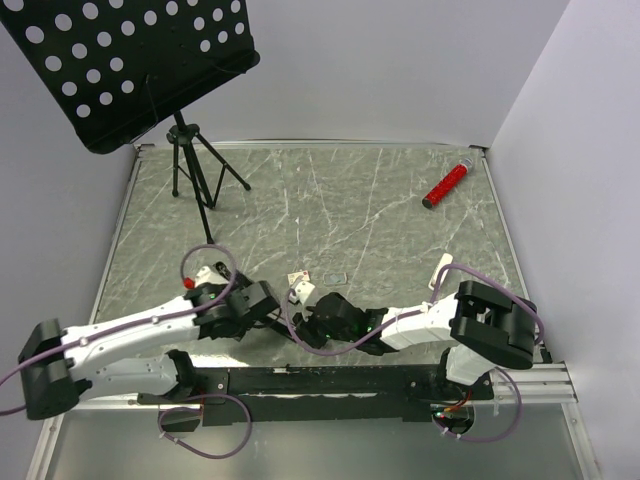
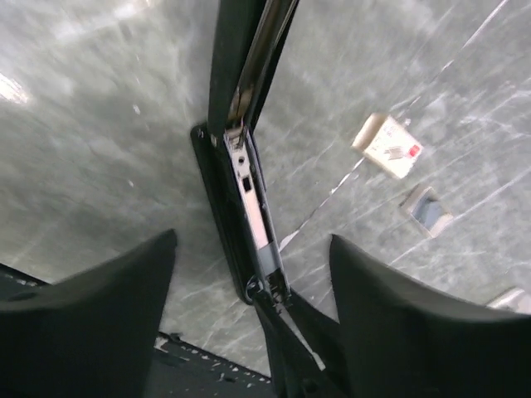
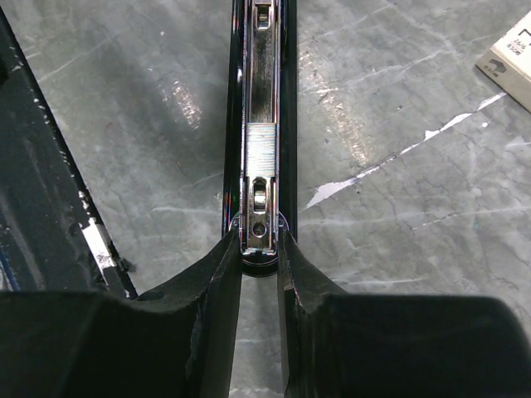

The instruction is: Load the staples into the stapler

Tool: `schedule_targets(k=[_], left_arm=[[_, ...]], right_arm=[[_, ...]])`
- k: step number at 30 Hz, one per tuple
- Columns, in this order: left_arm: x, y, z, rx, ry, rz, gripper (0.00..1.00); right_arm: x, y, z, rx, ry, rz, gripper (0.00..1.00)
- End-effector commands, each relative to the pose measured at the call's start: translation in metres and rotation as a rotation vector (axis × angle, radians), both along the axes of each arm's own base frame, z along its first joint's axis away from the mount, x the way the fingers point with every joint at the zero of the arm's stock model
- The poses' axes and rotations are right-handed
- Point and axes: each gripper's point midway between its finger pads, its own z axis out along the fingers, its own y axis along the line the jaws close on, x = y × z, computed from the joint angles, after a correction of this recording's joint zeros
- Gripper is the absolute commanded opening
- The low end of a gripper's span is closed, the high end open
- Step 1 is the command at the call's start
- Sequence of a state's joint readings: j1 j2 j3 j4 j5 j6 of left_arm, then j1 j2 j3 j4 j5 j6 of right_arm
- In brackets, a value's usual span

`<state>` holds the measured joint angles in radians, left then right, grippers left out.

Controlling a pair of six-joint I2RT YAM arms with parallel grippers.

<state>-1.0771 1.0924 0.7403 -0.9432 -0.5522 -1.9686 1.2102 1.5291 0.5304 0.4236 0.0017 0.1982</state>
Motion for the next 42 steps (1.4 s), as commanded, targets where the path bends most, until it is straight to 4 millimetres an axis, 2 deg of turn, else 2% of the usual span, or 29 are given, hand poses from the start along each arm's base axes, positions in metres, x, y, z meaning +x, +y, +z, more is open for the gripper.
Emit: schedule_targets(k=[1,2,3,6,9,10,11,12,13,14,15,16,17,18,20,22,23,25,27,31,35,42], left_arm=[[0.015,0.027,0.047,-0.079,-0.153,0.175,0.88],[0.019,0.032,0.058,-0.064,-0.211,0.135,0.96],[0.021,0.034,0.062,-0.065,-0.238,0.122,0.97],[0.026,0.047,0.071,-0.05,-0.317,0.058,0.99],[0.03,0.07,0.07,-0.002,-0.38,0.015,0.99],[0.04,0.073,0.077,-0.026,-0.425,0.037,0.99],[0.041,0.08,0.074,0.026,-0.449,-0.021,0.99],[0.048,0.089,0.074,0.039,-0.462,0.001,0.99],[0.055,0.081,0.082,-0.009,-0.492,-0.026,0.99],[0.058,0.082,0.075,0.043,-0.48,-0.087,0.99],[0.069,0.094,0.076,0.062,-0.477,-0.051,0.99],[0.074,0.089,0.075,0.043,-0.465,-0.083,1.0],[0.081,0.093,0.072,0.096,-0.442,-0.115,0.99],[0.089,0.105,0.073,0.12,-0.439,-0.088,1.0],[0.101,0.101,0.082,0.144,-0.481,-0.162,0.99],[0.109,0.106,0.085,0.156,-0.507,-0.179,0.99],[0.111,0.103,0.08,0.153,-0.509,-0.222,0.99],[0.115,0.117,0.071,0.164,-0.488,-0.18,0.99],[0.118,0.122,0.062,0.147,-0.484,-0.186,0.99],[0.115,0.109,0.058,0.079,-0.534,-0.235,0.99],[0.109,0.112,0.032,0.066,-0.496,-0.209,0.92],[0.113,0.111,0.027,0.047,-0.539,-0.186,0.84]], right_arm=[[-0.006,0.01,0.004,0.054,0.022,0.027,0.15],[-0.007,0.01,0.002,0.051,0.023,0.033,0.15],[-0.008,0.01,0.002,0.051,0.024,0.037,0.15],[-0.008,0.01,0.0,0.048,0.028,0.04,0.14],[-0.008,0.01,0.001,0.05,0.028,0.044,0.14],[-0.009,0.008,-0.001,0.044,0.033,0.046,0.13],[-0.009,0.009,0.001,0.047,0.034,0.048,0.13],[-0.008,0.007,-0.001,0.042,0.037,0.046,0.13],[-0.009,0.006,-0.001,0.04,0.04,0.049,0.13],[-0.009,0.004,-0.002,0.037,0.042,0.049,0.12],[-0.009,0.002,-0.003,0.029,0.037,0.05,0.12],[-0.008,0.0,-0.004,0.026,0.038,0.046,0.12],[-0.008,-0.001,-0.005,0.024,0.038,0.046,0.11],[-0.007,-0.002,-0.005,0.023,0.038,0.046,0.11],[-0.006,-0.003,-0.007,0.018,0.041,0.05,0.11],[-0.005,-0.002,-0.005,0.024,0.044,0.056,0.11],[-0.006,-0.002,-0.007,0.016,0.045,0.061,0.11],[-0.005,0.0,-0.007,0.015,0.045,0.063,0.11],[-0.003,-0.001,-0.006,0.017,0.045,0.056,0.11],[-0.003,-0.003,-0.006,0.019,0.041,0.053,0.1],[0.0,-0.006,-0.01,0.007,0.029,0.044,0.1],[0.004,-0.012,-0.012,-0.014,-0.006,0.04,0.1]])
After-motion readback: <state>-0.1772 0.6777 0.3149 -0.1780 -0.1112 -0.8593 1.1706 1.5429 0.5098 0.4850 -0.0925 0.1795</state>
